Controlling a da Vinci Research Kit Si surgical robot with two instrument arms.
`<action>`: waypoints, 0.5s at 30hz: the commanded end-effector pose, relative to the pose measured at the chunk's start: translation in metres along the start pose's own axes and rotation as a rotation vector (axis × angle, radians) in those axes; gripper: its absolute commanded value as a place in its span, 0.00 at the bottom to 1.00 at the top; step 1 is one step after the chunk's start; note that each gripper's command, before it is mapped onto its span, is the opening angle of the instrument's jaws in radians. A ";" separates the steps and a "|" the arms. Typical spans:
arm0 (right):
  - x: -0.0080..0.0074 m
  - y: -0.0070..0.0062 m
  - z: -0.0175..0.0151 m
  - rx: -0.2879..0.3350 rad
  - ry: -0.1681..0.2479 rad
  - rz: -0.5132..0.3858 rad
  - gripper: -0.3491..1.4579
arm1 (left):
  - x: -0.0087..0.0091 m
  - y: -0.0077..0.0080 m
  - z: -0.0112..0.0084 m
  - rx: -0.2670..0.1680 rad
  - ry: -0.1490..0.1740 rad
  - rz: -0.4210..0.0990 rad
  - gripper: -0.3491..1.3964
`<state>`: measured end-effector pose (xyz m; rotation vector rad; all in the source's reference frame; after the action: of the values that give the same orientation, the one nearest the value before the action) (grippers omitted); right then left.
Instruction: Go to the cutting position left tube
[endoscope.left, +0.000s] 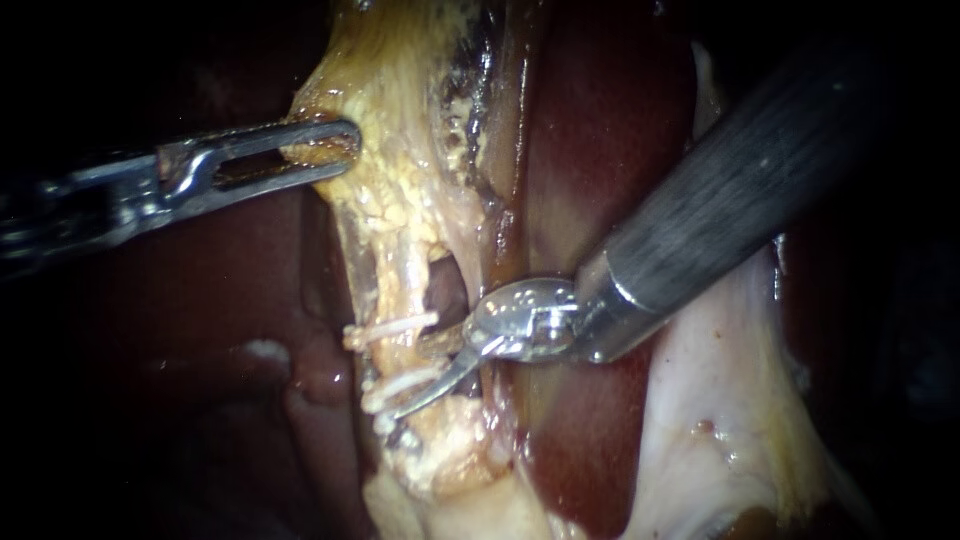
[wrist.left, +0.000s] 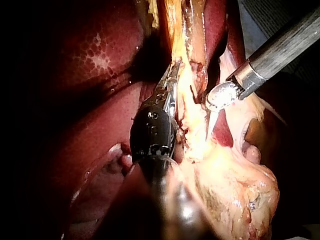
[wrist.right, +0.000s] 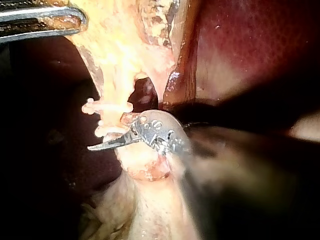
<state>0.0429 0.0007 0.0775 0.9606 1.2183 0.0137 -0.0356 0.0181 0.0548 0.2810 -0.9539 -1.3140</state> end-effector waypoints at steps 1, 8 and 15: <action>0.0002 0.0002 0.0001 0.000 0.012 -0.006 0.87 | 0.0000 0.0000 0.0000 -0.001 0.000 0.000 0.00; 0.0014 0.0011 0.0005 0.022 0.105 0.039 0.88 | 0.0000 -0.0001 0.0002 -0.002 0.000 -0.001 0.00; 0.0024 0.0016 0.0006 0.022 0.146 0.171 0.89 | 0.0000 -0.0002 0.0002 -0.003 -0.001 -0.001 0.00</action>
<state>0.0451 0.0025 0.0766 1.1023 1.2637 0.2269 -0.0359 0.0182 0.0548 0.2791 -0.9527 -1.3158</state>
